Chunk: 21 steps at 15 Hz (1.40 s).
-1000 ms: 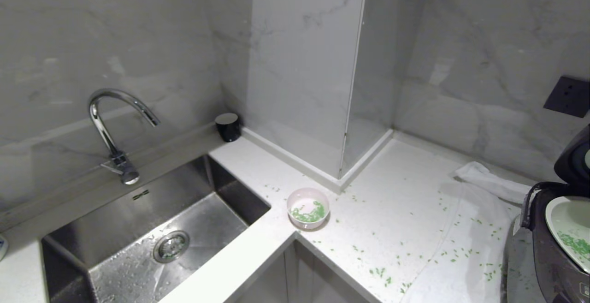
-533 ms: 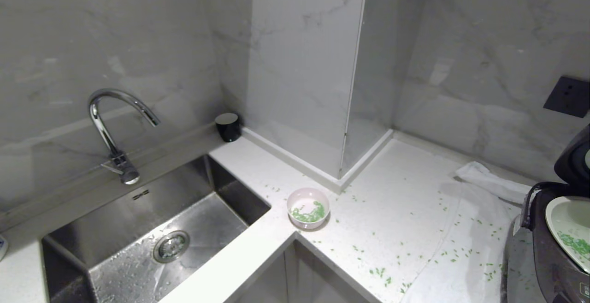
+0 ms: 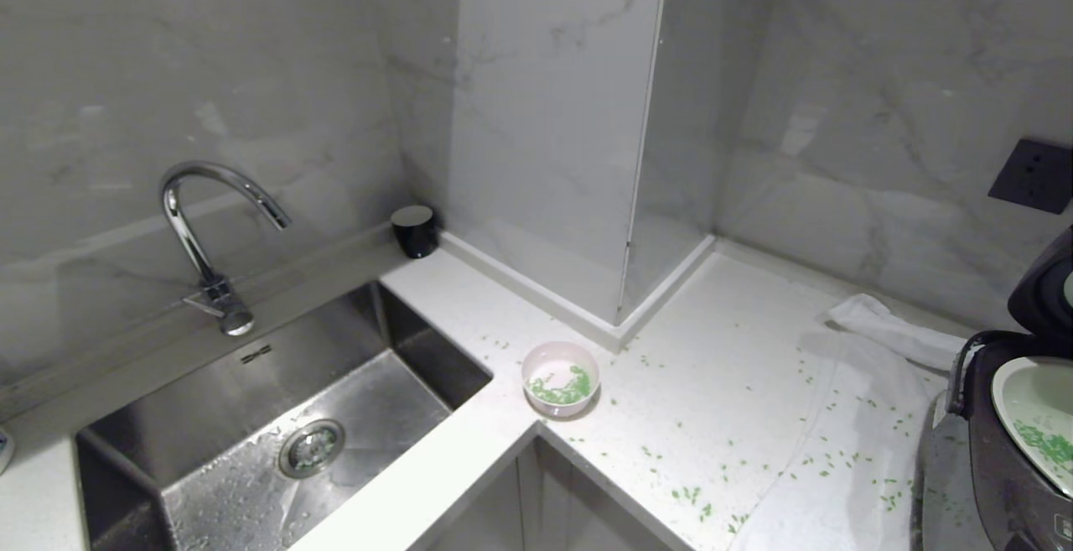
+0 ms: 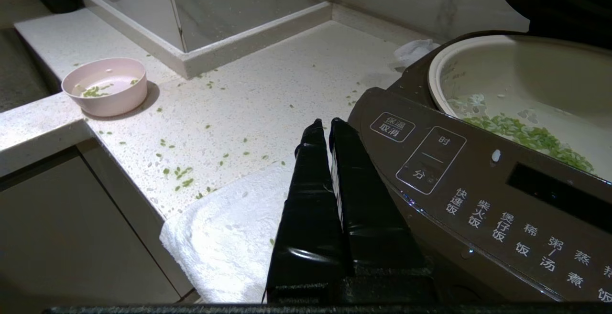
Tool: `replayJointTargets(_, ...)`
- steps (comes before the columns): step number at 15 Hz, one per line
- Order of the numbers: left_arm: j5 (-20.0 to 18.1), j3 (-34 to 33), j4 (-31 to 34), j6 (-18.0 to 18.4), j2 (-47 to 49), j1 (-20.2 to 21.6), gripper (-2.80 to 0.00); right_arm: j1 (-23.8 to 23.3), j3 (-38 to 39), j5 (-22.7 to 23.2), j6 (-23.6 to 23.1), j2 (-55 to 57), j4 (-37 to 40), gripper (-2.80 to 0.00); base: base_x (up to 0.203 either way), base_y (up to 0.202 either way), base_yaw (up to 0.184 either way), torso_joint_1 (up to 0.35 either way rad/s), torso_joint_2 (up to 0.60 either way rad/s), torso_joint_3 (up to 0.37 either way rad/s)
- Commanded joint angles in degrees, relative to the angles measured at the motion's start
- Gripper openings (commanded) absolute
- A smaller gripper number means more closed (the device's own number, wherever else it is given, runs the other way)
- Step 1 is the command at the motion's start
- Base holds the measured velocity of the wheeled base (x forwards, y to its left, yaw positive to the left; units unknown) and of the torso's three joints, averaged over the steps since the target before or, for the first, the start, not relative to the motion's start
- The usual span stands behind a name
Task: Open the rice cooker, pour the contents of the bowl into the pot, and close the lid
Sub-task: Pour the water from the bowl into the rice cooker
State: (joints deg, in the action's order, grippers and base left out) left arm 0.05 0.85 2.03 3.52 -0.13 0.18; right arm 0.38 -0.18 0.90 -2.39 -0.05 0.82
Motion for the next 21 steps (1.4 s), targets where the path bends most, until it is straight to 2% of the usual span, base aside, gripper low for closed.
replayJointTargets(1, 0.21, -0.06, -0.1, -0.27, -0.04, -0.09, -2.8, 0.06, 0.01, 0.06, -0.07, 0.05, -0.03, -2.8, 0.0, 0.0, 0.0, 0.0, 0.0, 0.0)
replayJointTargets(6, 0.04, -0.06, -0.1, -0.18, -0.04, -0.01, -2.8, 0.02, 0.01, 0.06, -0.07, 0.05, 0.02, -2.8, 0.003, 0.002, -0.039, 0.002, 0.0, -0.002)
replayJointTargets(21, 0.21, -0.01, -0.1, -0.59, -0.04, -0.09, -2.8, 0.06, 0.01, 0.06, -0.07, 0.05, -0.03, -2.8, 0.002, 0.008, -0.175, 0.001, 0.0, 0.001)
